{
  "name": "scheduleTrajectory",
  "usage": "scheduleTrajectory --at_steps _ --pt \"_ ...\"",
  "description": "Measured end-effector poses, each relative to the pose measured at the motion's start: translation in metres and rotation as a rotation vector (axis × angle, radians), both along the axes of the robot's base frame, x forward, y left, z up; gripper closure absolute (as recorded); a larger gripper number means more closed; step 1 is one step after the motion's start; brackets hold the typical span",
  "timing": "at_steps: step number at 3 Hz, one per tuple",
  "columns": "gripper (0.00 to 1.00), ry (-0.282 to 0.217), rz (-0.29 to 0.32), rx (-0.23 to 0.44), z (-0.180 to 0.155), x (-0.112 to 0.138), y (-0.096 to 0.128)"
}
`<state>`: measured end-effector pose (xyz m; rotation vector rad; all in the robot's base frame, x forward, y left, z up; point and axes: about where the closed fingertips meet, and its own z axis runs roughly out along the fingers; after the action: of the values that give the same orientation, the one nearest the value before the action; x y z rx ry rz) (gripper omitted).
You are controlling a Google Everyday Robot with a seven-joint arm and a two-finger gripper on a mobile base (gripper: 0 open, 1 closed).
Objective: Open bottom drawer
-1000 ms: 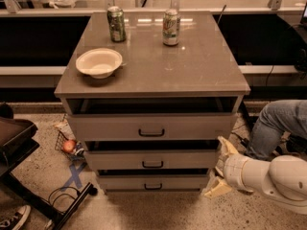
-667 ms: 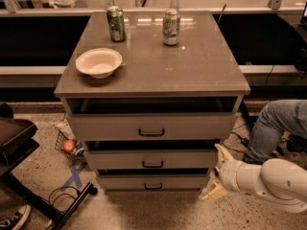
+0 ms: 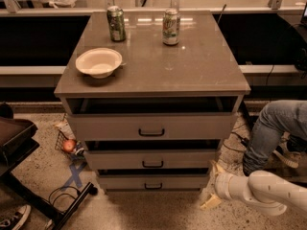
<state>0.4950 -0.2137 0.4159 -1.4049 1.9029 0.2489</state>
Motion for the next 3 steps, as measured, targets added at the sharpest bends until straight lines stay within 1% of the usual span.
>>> scheduleTrajectory --at_steps 1,2,3 --pt "0.0 0.05 0.031 0.017 -0.074 -0.01 0.005" --pt "0.0 0.053 0.032 0.018 -0.076 -0.011 0.006" --pt "0.0 0.121 0.044 0.004 -0.116 0.0 0.023"
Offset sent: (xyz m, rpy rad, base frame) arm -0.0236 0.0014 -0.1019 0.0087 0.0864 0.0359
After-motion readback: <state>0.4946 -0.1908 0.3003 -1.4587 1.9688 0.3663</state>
